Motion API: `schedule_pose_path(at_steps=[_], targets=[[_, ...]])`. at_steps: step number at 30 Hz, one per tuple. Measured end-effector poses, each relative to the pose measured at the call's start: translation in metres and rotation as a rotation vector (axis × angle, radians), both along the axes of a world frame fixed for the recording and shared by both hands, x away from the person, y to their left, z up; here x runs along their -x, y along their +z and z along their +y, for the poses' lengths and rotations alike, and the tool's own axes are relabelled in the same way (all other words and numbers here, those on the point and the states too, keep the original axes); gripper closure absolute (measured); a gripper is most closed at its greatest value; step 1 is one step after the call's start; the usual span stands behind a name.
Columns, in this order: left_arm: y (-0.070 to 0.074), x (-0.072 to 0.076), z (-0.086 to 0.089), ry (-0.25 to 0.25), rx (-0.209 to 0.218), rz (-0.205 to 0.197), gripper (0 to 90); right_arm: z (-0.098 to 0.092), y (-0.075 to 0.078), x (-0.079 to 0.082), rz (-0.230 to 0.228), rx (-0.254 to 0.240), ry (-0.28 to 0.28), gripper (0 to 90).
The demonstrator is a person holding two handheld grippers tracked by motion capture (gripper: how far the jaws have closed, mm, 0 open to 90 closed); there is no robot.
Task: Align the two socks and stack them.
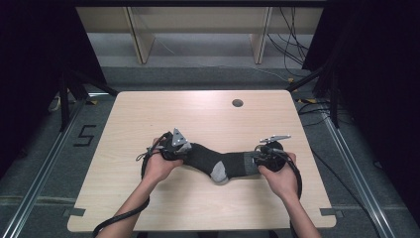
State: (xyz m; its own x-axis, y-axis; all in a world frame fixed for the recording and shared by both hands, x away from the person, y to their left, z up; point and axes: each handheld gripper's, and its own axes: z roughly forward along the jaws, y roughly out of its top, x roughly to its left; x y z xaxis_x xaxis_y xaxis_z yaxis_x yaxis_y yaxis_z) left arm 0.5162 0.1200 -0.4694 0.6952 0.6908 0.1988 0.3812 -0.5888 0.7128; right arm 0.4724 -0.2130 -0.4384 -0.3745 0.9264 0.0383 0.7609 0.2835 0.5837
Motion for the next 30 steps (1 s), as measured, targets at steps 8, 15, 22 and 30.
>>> schedule_pose_path(at_steps=[8, 15, 22, 30], targets=[[-0.016, -0.006, -0.001, 0.026, 0.007, 0.055, 60.5, -0.008, -0.020, -0.005, 0.046, 0.029, -0.016, 72.0], [-0.002, 0.006, -0.008, 0.024, 0.009, 0.011, 53.5, -0.010, -0.014, -0.005, 0.026, 0.033, -0.047, 62.8], [0.007, 0.038, -0.045, -0.237, 0.029, 0.094, 47.9, -0.015, -0.014, -0.008, 0.027, 0.016, -0.057, 57.1], [-0.009, 0.042, -0.064, -0.312, 0.007, 0.136, 44.2, -0.016, -0.019, -0.011, 0.067, -0.020, -0.053, 55.2]])
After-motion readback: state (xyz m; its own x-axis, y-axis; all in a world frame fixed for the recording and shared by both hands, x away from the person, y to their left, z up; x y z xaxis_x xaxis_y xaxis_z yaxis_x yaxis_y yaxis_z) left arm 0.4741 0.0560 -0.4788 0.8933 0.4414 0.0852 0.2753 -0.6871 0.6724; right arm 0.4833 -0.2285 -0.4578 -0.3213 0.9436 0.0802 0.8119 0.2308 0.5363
